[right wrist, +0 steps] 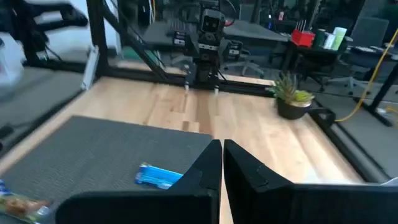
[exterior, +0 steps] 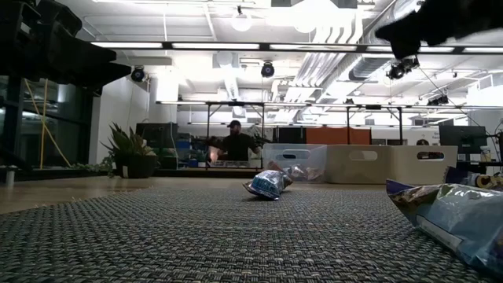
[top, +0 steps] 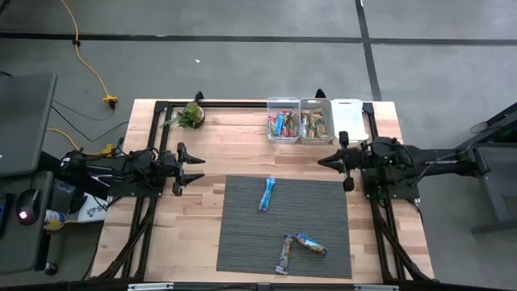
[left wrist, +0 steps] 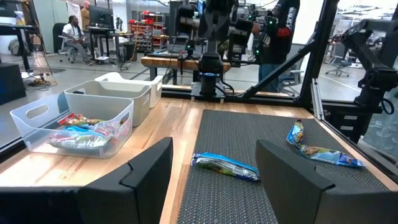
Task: Pick and place Granola Bars by type
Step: Put the blue granola bar into the white bin
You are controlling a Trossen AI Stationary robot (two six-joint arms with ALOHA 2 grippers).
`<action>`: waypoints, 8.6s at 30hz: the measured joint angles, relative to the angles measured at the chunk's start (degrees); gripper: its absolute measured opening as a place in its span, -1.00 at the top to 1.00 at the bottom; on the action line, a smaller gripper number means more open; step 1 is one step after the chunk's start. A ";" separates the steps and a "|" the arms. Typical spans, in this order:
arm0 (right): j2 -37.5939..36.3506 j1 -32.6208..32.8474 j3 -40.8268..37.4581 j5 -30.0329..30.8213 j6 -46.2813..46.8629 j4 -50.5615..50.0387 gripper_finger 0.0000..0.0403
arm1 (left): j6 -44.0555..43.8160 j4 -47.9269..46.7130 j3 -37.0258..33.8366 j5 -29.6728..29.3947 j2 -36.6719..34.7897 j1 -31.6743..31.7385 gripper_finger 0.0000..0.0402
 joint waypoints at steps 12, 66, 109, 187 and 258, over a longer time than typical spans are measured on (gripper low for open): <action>23.26 0.07 25.79 0.26 -10.02 -14.80 1.00 | 0.00 0.00 0.00 0.00 0.00 0.00 -0.13; 86.83 8.69 74.37 2.39 -43.81 -54.58 0.22 | -0.02 0.00 -0.02 0.00 0.00 0.00 -0.13; 91.25 9.10 66.13 5.01 -43.75 -39.65 0.01 | -0.02 0.00 0.00 0.00 0.02 0.00 -0.13; 91.10 9.96 90.59 -9.21 -4.35 -35.81 0.71 | -0.02 0.01 -0.01 0.00 0.02 -0.02 -0.13; 55.16 -54.64 44.18 7.63 34.03 -39.50 0.78 | -0.02 0.00 -0.01 -0.02 0.00 -0.02 -0.13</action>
